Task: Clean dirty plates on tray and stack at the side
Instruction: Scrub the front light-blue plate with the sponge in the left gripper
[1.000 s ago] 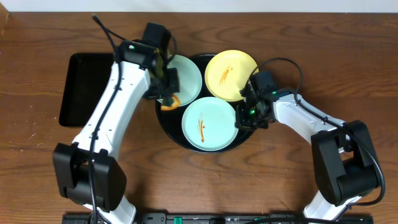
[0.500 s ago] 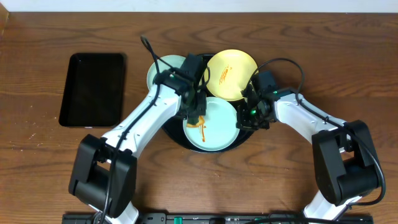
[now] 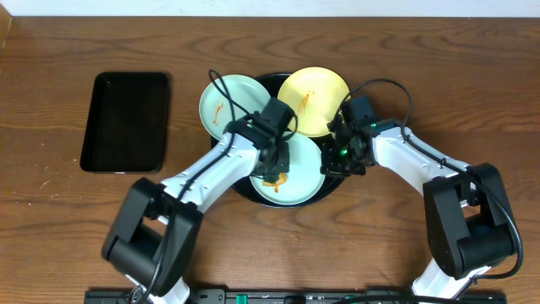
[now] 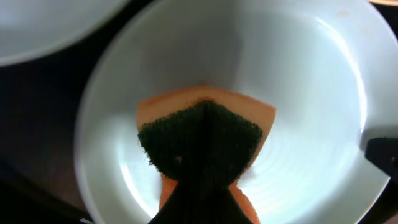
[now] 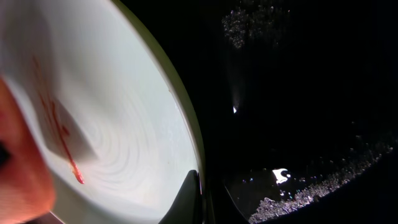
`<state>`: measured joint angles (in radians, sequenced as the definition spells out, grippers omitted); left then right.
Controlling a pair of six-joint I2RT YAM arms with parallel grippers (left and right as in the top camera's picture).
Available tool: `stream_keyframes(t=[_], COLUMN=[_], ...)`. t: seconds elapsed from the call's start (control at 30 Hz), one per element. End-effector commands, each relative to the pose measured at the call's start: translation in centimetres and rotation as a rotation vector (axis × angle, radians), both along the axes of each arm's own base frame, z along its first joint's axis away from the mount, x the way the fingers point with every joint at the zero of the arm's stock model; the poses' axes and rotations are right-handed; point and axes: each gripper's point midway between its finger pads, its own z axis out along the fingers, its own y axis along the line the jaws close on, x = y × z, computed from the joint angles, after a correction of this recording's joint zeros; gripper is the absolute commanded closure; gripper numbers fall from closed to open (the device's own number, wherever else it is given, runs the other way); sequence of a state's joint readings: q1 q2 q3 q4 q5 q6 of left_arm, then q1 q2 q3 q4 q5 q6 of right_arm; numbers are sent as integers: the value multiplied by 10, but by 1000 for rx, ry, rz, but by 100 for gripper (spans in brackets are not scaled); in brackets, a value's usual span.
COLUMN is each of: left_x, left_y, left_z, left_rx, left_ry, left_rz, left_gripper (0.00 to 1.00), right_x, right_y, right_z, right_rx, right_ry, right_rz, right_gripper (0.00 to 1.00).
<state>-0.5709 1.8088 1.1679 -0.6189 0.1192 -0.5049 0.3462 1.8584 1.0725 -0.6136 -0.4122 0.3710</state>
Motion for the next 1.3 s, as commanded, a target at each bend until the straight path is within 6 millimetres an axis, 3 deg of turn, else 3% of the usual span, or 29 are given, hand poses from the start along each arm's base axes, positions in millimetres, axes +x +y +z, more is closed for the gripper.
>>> stream_keyframes(t=[0.0, 0.17, 0.23, 0.37, 0.43, 0.53, 0.7, 0.83, 0.97, 1.27], left_x=[-7, -13, -12, -9, -1, 13, 42, 52, 37, -25], left_y=[4, 1, -10, -50, -54, -43, -3, 19, 25, -10], left_z=[-24, -40, -38, -28, -26, -28, -29, -27, -34, -31], left_rx=[48, 36, -22, -183, -174, -108, 96, 190, 161, -142], left_ry=[61, 124, 127, 85, 23, -38, -169, -213, -117, 249], left_rz=[102, 149, 132, -86, -139, -112, -29, 13, 76, 33], left_gripper=[93, 93, 93, 93, 93, 93, 92, 93, 92, 93], right_x=[0, 0, 0, 0, 0, 0, 0, 0, 0, 0], right_y=[-2, -2, -2, -2, -2, -2, -2, -2, -2, -2], right_z=[0, 0, 0, 0, 0, 0, 0, 0, 0, 0], right_rx=[-1, 0, -1, -1, -1, -1, -1, -1, -1, -1], right_ry=[-1, 0, 0, 0, -1, -1, 0, -1, 0, -2], right_rz=[18, 18, 18, 18, 18, 18, 18, 18, 18, 21], right_gripper=[99, 99, 99, 99, 99, 99, 99, 99, 99, 99])
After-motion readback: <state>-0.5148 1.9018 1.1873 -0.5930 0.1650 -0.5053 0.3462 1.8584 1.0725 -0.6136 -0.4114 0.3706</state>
